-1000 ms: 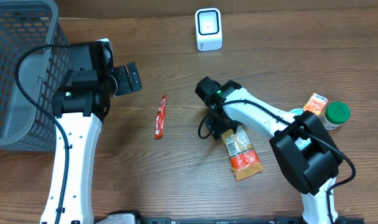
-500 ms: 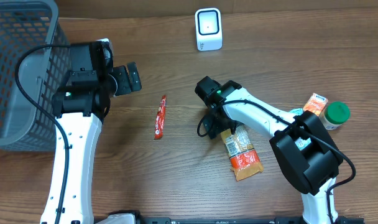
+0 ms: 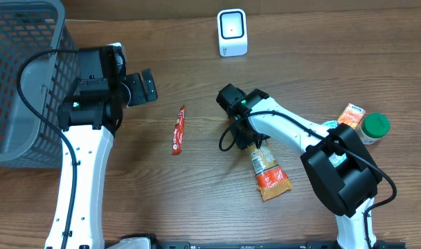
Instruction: Scan the item barcode
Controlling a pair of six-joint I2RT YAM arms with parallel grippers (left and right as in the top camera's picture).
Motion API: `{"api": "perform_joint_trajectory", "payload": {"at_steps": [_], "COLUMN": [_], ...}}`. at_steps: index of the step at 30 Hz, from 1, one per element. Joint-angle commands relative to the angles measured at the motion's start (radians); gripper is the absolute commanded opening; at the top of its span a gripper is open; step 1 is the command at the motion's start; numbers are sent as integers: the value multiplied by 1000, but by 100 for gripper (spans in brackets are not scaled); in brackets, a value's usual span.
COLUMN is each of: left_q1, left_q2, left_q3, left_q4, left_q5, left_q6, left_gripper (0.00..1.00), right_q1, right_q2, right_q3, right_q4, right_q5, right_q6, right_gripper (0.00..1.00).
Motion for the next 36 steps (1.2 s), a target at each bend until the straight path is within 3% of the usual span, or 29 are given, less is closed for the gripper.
{"api": "perform_joint_trajectory", "payload": {"at_steps": [1,4,10,15,22,36], "left_q1": [-1,-1,-1,-1,-1,-1], "left_q2": [7,7,7,7,7,7], "left_q3": [5,5,5,5,5,5], "left_q4": [1,1,1,1,1,1], "left_q5": [-13,-12,-13,-12,-12,-13], "left_q6": [13,13,13,13,13,13], "left_gripper": [100,100,100,100,100,100], "right_q1": [-1,-1,-1,-1,-1,-39], "right_q2": [9,9,9,9,-59,-527], "right_q3": [3,3,3,3,14,45], "right_q4": [0,1,26,27,26,-15], "right_q5": [-13,-13,-13,-11,0,171], "right_q6": [4,4,4,3,3,-51], "right_gripper": [46,46,12,4,4,3]}}
